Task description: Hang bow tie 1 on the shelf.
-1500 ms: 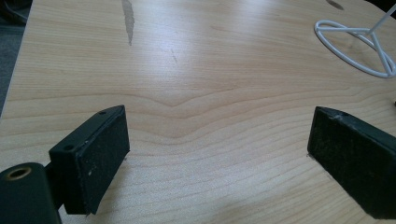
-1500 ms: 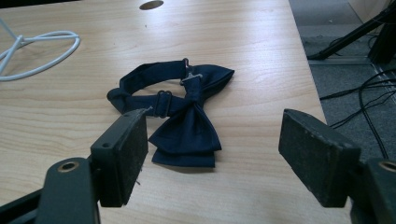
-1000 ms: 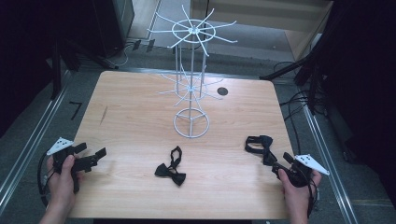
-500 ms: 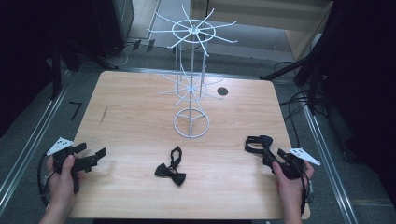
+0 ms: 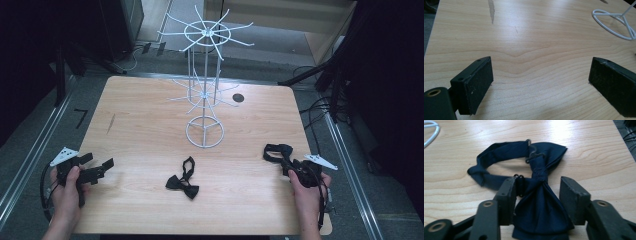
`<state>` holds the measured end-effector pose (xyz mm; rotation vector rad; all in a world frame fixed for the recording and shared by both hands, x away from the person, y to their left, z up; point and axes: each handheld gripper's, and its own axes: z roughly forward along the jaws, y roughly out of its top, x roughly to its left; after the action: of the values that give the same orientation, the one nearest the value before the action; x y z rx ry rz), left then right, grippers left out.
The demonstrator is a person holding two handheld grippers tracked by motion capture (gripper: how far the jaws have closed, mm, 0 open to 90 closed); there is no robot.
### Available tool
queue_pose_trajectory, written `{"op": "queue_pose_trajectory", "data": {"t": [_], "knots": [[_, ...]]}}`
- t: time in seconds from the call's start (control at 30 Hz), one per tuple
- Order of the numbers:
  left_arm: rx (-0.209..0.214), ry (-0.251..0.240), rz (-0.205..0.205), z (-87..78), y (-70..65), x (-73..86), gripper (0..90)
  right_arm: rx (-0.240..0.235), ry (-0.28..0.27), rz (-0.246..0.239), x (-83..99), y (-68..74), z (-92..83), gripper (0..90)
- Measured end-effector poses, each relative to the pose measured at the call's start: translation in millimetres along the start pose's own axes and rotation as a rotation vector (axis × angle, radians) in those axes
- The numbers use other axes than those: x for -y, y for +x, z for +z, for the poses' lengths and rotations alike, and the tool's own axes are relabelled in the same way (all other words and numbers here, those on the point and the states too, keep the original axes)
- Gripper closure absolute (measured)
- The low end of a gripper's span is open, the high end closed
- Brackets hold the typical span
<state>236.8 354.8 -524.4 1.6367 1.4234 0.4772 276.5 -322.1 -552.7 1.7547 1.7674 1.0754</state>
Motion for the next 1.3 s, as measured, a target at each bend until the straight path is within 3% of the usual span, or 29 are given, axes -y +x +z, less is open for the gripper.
{"op": "queue_pose_trajectory", "data": {"t": [0.13, 0.27, 0.37, 0.4, 0.53, 0.73, 0.8, 0.9, 1.03, 1.3], "knots": [[0.001, -0.002, -0.001, 0.0, 0.1, 0.1, 6.0, -0.002, 0.008, -0.019, 0.5, 2.2, 0.0, 68.1], [0.002, -0.001, 0.001, 0.0, 0.1, 0.0, 6.0, -0.047, 0.018, -0.011, -0.7, 0.8, 2.4, 80.8], [0.003, 0.001, -0.001, -0.5, -0.3, 0.4, 6.0, -0.053, 0.018, 0.008, -2.8, 0.0, 5.0, 82.3], [0.003, 0.001, 0.002, -1.2, -0.5, 0.9, 6.0, -0.014, 0.021, -0.059, -4.8, 6.4, 7.9, 82.8], [0.005, -0.003, -0.006, -1.2, -0.2, 1.1, 6.0, 0.006, 0.022, -0.093, -5.8, 11.6, 10.0, 83.2], [0.007, 0.002, 0.004, -1.2, -0.6, 0.9, 6.0, -0.038, 0.013, 0.015, -5.8, 4.0, 9.9, 84.1], [0.009, 0.003, 0.001, -1.0, -0.4, 0.8, 6.0, -0.095, -0.019, 0.049, -5.0, 5.7, 9.1, 84.2], [0.006, 0.004, 0.002, -0.2, -0.4, 0.5, 6.0, -0.106, -0.037, 0.039, -7.4, 9.8, 6.0, 84.3], [0.008, 0.003, 0.003, -0.3, -0.6, 0.5, 6.0, -0.132, -0.111, 0.054, -15.5, 14.8, -5.6, 84.2], [0.011, 0.003, 0.007, -0.3, -1.0, 0.6, 6.0, -0.152, -0.169, -0.01, -24.8, 34.0, -22.3, 84.2]]}}
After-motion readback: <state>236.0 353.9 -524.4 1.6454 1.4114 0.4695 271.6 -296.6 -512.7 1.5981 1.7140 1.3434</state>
